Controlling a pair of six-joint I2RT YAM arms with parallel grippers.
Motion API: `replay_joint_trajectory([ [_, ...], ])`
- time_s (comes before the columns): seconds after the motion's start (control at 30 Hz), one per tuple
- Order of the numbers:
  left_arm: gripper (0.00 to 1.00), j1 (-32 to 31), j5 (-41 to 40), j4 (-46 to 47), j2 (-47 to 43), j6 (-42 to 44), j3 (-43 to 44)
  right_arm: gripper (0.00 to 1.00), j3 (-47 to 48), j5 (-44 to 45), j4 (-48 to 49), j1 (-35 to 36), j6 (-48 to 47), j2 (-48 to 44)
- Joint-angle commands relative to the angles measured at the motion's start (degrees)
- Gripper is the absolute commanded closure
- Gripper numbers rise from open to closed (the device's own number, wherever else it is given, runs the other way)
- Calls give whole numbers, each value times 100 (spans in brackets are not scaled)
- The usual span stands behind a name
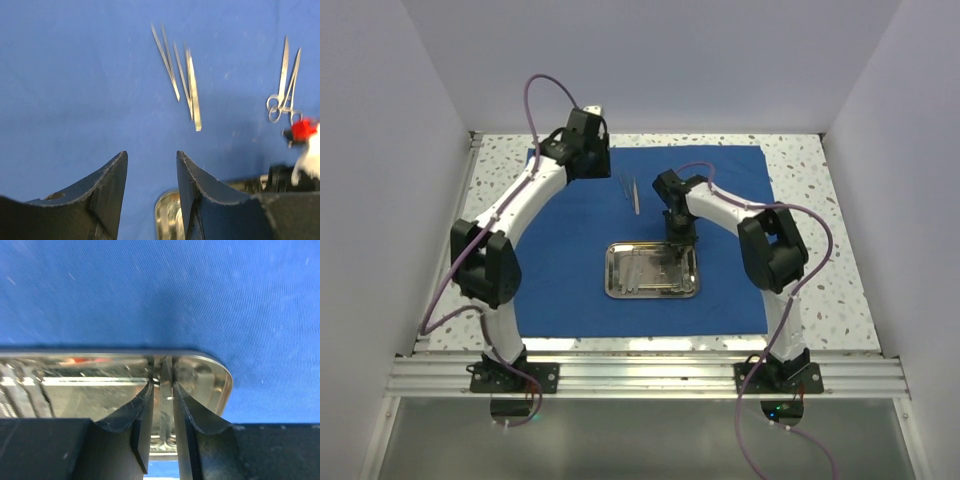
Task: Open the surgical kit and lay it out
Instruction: Pick up the medical item from the container.
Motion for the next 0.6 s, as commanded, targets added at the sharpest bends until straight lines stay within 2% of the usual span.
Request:
replay_joint_trajectory([
  [0.0, 52, 55, -96, -261, -747, 92, -387, 75, -287, 924, 610, -2, 245, 1009],
  [0.07, 53, 55, -139, -339, -1273, 66, -703, 76, -374, 933, 829, 7, 316, 1037],
  [0.2, 52, 55, -209, -392, -1705, 13, -1205, 83, -173, 951, 734, 25, 386, 1115],
  [0.27, 53, 55, -236, -436, -1934, -4, -1355, 98, -85, 960, 690, 16, 387, 1159],
  [0.3, 53, 55, -254, -445, -2013, -31, -1504, 100, -94, 951, 673, 16, 386, 1151],
  [0.43, 53, 46, -263, -463, -2355, -110, -1760, 100, -242, 968, 716, 33, 351, 897],
  [0.57, 52, 55, -306, -463, -2584, -180, -1874, 100, -261, 1161, 690, 25, 211, 133],
])
